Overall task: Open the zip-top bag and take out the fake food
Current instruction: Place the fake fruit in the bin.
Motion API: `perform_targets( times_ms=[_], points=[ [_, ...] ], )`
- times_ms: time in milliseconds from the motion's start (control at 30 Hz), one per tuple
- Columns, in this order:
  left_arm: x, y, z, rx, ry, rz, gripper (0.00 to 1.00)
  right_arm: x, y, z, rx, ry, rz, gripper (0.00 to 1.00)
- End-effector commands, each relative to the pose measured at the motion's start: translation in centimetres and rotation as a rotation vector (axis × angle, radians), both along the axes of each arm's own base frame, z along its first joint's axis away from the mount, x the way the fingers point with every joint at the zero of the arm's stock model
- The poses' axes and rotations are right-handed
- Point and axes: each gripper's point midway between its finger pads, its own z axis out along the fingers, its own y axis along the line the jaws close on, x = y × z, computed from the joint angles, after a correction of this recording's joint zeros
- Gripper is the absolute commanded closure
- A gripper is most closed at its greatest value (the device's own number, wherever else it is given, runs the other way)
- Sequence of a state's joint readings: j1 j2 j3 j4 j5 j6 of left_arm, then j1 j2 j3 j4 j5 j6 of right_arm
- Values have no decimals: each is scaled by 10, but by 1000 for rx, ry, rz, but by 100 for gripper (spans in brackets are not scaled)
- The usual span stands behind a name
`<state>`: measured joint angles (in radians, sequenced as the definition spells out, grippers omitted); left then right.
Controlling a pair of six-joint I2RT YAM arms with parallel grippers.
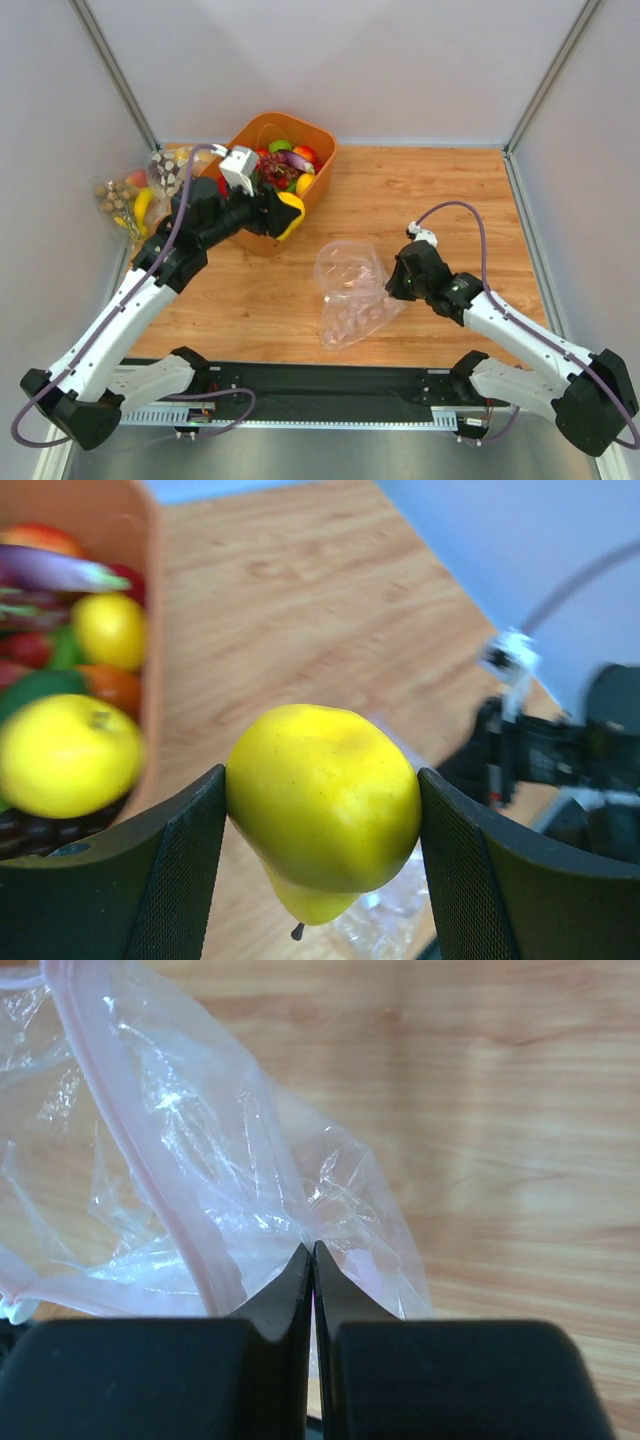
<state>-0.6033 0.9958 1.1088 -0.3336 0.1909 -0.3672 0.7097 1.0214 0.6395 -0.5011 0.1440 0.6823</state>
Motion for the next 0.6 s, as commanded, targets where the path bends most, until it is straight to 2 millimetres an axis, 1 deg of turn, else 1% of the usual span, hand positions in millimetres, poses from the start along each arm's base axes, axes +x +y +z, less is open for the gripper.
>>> perform_targets(
  times_ms=[0,33,67,100,133,167,200,233,267,300,333,367,400,433,467,500,533,567],
  points=[
    [36,44,9,70,25,164,62,12,-18,17,-28,-37,17,100],
    [44,55,4,81,61,213,62,16,-27,17,-38,-37,-8,100],
    [62,72,8,76,74,293,62,17,-30,17,-39,-32,-17,100],
    [69,78,9,78,79,328,62,20,-37,17,-42,-33,-38,100],
    [77,84,10,83,79,358,61,20,-39,16,-46,-31,-40,100],
    [90,90,13,102,71,394,61,19,-40,15,-47,-26,-42,100],
    [97,93,14,120,66,413,61,19,-40,15,-44,-24,-40,99],
    [102,95,12,141,75,427,61,17,-40,14,-44,-19,-39,94],
    [115,95,14,159,78,441,61,15,-39,13,-40,-12,-33,91],
    [122,101,14,185,72,474,61,13,-38,12,-33,-4,-27,87],
    [129,105,15,191,70,493,61,11,-38,13,-29,-2,-24,77],
    [142,106,15,198,70,510,60,9,-36,14,-17,-5,-11,72],
    [148,108,15,205,69,523,60,6,-36,13,-12,-2,-5,66],
    [155,111,25,208,47,543,60,5,-36,15,-5,-5,-4,58],
    [169,115,15,237,64,570,60,2,-35,18,12,-13,2,55],
    [175,117,13,253,71,584,59,-1,-36,18,13,-9,6,53],
    [183,120,19,259,56,598,57,-1,-37,19,15,-13,5,43],
    [195,120,5,283,84,605,55,-6,-31,25,49,-14,32,39]
  ],
)
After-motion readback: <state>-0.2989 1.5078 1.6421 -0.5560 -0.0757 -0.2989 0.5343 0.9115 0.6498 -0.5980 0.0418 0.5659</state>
